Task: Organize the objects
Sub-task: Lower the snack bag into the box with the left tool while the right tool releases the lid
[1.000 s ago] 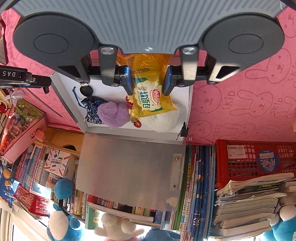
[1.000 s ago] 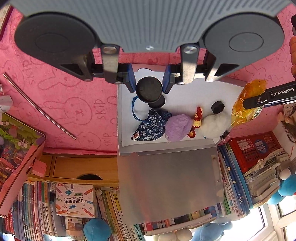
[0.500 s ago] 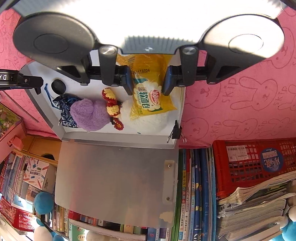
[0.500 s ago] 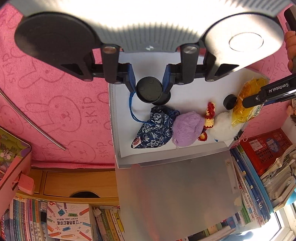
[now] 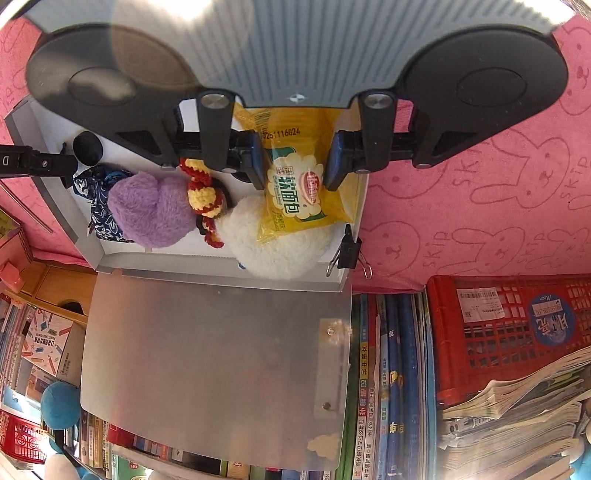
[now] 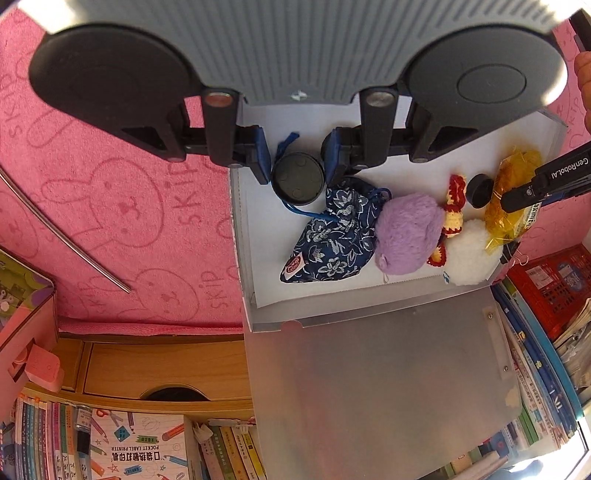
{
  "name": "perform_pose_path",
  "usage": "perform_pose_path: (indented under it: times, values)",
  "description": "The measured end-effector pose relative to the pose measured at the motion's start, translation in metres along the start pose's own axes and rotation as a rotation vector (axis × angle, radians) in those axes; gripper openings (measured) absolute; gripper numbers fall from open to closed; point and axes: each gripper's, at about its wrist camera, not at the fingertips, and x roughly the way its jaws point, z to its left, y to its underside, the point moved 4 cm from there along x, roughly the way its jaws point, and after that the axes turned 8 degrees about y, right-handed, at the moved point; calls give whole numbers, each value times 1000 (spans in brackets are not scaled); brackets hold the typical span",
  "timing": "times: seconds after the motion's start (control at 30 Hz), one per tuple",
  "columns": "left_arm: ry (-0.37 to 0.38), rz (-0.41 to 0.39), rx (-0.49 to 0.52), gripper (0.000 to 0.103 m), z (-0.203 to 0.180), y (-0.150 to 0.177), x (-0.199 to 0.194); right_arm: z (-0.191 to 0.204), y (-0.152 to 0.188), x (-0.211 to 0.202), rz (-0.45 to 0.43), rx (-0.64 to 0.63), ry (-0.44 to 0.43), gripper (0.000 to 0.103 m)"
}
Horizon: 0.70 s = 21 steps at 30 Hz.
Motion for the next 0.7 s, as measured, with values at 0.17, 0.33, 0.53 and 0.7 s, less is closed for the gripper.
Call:
perform_pose_path:
  times: [0.17,0.33,0.53,0.7]
  values:
    - [0,-5,3,39,0,-4,7,4,-1,4,-3,-18,2,36]
    - [-7,-11,24,40,-4,-4,10,5,-2,6,-8,-12,1,36]
    - [-10,-10,36,45,-5,-3,9,5,-1,2,-18,-5,-4,56]
    - [-5,-18,39,73,-6,-1,1,7,1,-8,-36,-17,-11,65]
